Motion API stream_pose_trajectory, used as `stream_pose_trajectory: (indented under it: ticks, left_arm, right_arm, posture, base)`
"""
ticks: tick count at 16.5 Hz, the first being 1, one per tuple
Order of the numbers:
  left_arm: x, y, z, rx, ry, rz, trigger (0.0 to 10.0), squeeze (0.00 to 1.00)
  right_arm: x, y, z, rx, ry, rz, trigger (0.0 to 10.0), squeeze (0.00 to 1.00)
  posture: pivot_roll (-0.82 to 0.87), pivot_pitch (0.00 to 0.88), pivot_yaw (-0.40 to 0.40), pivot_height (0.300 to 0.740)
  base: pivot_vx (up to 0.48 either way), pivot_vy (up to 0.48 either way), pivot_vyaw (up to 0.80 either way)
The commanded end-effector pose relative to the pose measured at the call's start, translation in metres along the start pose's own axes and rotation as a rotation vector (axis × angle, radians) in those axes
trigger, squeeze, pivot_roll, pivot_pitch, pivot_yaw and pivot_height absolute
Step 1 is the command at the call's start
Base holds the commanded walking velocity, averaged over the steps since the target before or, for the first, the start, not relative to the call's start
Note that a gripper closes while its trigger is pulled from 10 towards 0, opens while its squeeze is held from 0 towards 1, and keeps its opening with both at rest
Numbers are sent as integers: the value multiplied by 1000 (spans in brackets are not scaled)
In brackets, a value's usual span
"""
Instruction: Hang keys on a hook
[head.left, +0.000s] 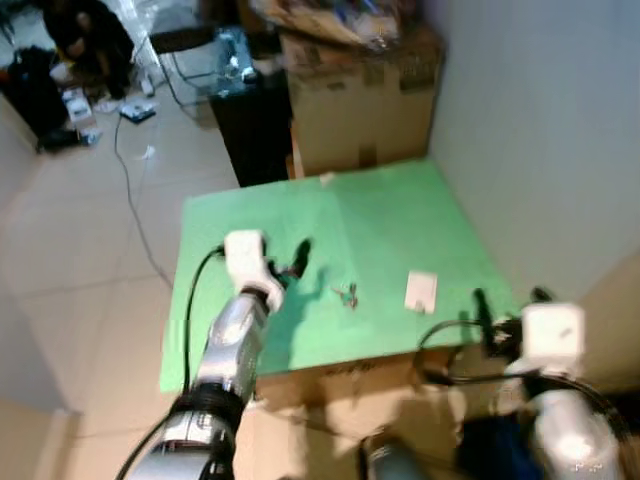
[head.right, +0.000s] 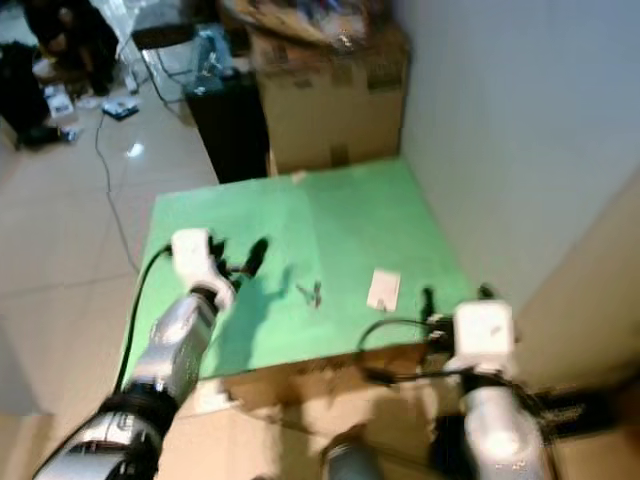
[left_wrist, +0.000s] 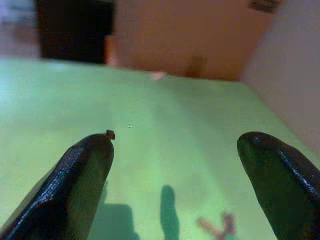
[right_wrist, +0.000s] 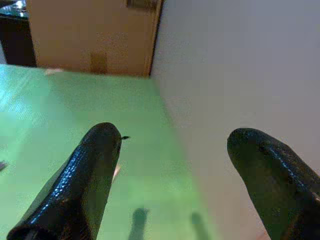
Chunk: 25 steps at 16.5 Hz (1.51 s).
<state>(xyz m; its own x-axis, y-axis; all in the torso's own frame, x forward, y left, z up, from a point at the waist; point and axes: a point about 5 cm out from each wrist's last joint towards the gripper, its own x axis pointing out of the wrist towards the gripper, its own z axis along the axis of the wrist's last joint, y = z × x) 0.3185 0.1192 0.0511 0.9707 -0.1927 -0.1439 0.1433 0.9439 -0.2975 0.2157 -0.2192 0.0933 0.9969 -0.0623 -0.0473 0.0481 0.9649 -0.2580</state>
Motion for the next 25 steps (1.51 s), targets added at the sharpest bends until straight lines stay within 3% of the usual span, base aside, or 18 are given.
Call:
stream_pose_trajectory:
  ticks: [1,3,5,7,8,11,14,17,21,24,25]
  left_arm:
    - [-5,5,-11,3,37,45,10000,0]
    - [-12,11,-24,19,72,94,10000,0]
    - [-34,25,-42,93,98,142,10000,0]
    - [-47,26,-47,108,74,161,10000,0]
    - [-47,24,-45,93,52,169,10000,0]
    - [-36,5,-33,164,-11,90,10000,0]
    - [-35,-1,-33,174,0,16,10000,0]
    - [-21,-1,-26,126,35,-11,10000,0]
    - [-7,-11,-12,202,40,-108,10000,0]
    - [-10,-17,-4,211,-24,-214,10000,0]
    - [-17,-21,4,279,-98,-311,10000,0]
  right_arm:
    - [5,0,-2,7,23,54,10000,0]
    - [15,-8,-2,9,28,61,10000,0]
    - [24,-15,2,16,32,92,10000,0]
    - [33,-19,3,-5,42,147,10000,0]
    - [38,-16,4,-8,34,166,10000,0]
    - [46,-5,3,35,18,155,10000,0]
    - [38,4,-3,41,20,158,10000,0]
    - [27,11,-10,57,24,119,10000,0]
    - [14,16,-15,96,33,45,10000,0]
    - [13,17,-16,107,30,19,10000,0]
    - [15,19,-16,118,27,5,10000,0]
  posture:
    - [-276,0,-11,740]
    - [-262,0,-48,740]
    - [-239,0,-119,740]
    - [-192,0,-154,740]
    - [-182,0,-156,740]
    - [-160,0,-137,740]
    - [-192,0,-73,740]
    - [-229,0,-7,740]
    - [-265,0,79,740]
    - [-260,0,108,740]
    - [-242,2,120,740]
  base:
    - [0,0,0]
    - [0,0,0]
    - [0,0,0]
    - [0,-139,0]
    - [0,-480,0]
    - [0,-480,0]
    - [0,-480,0]
    - [0,-160,0]
    - [0,0,0]
    - [0,0,0]
    - [0,0,0]
